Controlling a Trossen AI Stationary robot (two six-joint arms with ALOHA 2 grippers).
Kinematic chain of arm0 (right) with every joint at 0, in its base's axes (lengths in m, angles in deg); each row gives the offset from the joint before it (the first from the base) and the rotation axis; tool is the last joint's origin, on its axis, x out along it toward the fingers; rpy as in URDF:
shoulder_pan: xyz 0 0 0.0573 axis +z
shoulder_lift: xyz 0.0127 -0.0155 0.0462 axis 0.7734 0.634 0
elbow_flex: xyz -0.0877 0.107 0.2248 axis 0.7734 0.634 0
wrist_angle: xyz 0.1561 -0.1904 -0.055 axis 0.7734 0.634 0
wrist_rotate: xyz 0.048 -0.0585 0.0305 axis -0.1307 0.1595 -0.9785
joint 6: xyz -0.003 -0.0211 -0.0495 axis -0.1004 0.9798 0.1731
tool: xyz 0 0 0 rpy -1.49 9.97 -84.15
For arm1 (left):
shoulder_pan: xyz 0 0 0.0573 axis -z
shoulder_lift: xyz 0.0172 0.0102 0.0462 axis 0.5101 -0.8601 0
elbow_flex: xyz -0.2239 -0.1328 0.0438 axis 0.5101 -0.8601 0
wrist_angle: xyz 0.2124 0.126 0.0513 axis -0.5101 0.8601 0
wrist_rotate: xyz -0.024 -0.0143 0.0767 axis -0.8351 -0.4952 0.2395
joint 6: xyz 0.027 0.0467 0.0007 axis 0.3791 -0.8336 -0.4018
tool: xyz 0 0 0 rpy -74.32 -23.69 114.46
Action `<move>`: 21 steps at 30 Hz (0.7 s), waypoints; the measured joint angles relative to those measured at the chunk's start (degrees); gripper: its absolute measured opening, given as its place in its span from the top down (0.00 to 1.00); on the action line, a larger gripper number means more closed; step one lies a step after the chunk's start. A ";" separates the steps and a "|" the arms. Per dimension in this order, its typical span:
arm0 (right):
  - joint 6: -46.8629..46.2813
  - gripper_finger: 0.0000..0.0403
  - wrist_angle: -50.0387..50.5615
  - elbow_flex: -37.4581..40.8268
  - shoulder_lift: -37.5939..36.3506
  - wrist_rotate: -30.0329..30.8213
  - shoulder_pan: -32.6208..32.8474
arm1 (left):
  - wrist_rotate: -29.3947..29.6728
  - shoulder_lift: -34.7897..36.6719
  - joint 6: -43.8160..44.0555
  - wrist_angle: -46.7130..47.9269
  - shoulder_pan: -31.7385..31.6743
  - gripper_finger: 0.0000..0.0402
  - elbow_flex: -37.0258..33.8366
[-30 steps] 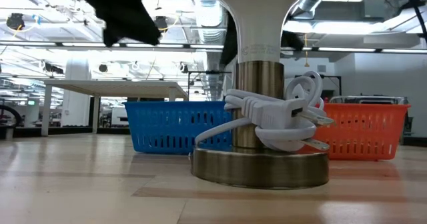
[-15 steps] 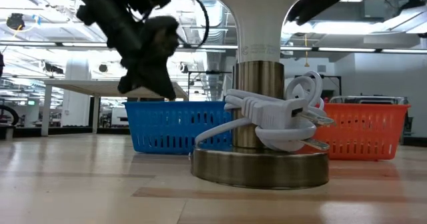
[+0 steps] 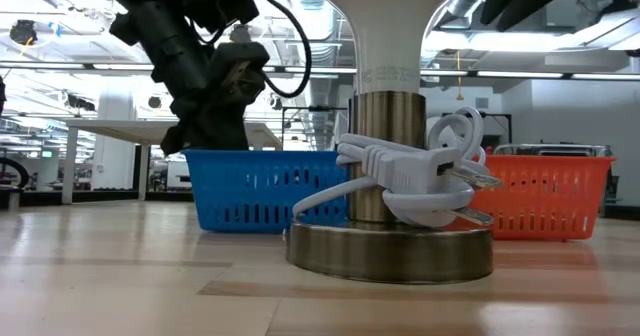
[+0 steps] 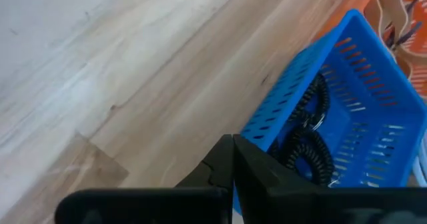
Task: Pick & Place Office Desk Supplies
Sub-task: Put the transparent bin filled with crayon boxes on the shelf
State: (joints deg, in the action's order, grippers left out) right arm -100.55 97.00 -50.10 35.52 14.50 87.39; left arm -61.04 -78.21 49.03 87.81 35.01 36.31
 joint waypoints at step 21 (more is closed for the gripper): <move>-1.06 0.76 2.14 -0.05 -3.71 -0.83 -5.75 | 14.10 27.23 -14.14 3.39 2.98 1.00 -0.01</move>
State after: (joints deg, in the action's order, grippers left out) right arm -101.62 99.14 -50.15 31.80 13.67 81.65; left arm -46.93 -50.98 34.90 91.21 37.98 36.31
